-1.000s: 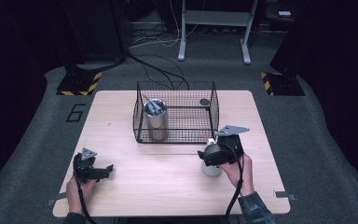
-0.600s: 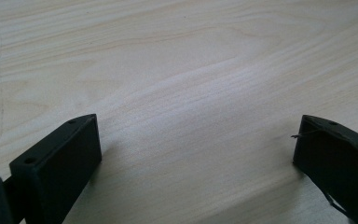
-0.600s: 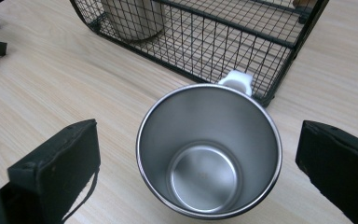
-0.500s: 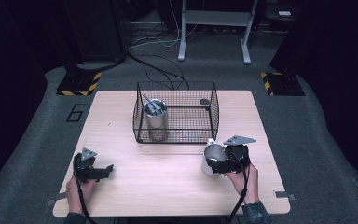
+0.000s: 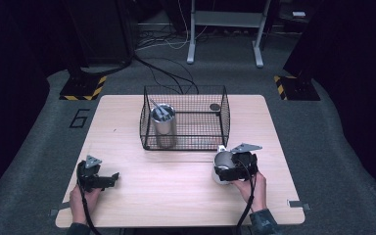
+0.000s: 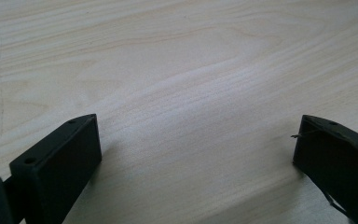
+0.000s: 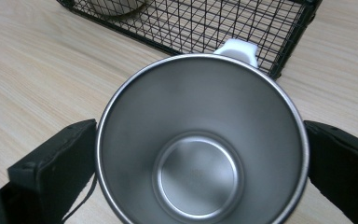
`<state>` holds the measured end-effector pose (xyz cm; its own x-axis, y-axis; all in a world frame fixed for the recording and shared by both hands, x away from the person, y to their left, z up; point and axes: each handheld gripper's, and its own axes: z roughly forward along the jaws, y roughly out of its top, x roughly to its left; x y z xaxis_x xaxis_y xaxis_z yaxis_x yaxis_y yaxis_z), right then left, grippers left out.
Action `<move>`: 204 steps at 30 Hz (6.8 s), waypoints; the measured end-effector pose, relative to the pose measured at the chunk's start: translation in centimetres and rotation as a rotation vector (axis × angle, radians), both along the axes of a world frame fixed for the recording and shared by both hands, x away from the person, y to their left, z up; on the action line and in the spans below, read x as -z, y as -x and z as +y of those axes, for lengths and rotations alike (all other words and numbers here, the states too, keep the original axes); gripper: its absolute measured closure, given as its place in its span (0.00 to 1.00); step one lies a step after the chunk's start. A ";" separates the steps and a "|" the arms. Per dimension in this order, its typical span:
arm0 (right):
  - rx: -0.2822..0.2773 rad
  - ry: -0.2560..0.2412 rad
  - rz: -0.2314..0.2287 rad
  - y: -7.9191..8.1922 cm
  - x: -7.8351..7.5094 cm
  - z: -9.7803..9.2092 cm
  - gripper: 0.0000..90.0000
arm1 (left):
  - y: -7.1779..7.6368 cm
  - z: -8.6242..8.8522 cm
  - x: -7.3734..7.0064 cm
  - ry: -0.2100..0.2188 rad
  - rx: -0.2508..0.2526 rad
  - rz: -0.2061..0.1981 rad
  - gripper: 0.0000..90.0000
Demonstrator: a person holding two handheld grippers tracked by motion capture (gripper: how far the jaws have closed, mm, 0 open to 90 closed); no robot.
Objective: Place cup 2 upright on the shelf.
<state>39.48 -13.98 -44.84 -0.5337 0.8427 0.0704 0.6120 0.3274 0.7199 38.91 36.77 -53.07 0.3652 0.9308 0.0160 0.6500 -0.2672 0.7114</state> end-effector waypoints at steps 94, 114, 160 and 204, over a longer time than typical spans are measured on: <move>-0.177 0.014 -0.115 -4.9 -10.5 4.4 0.06 | 0.0 -0.1 0.1 0.004 -0.005 -0.009 0.01; -0.176 0.027 -0.095 -8.4 -11.2 5.2 0.06 | 0.0 -0.1 0.1 0.003 -0.005 -0.010 0.01; -0.123 0.083 -0.038 -16.1 -9.4 8.4 0.06 | 0.0 0.0 0.0 -0.001 0.001 0.004 0.01; -0.048 0.102 0.091 -19.0 -3.8 9.7 0.06 | 0.0 0.0 0.0 0.001 0.001 0.007 0.01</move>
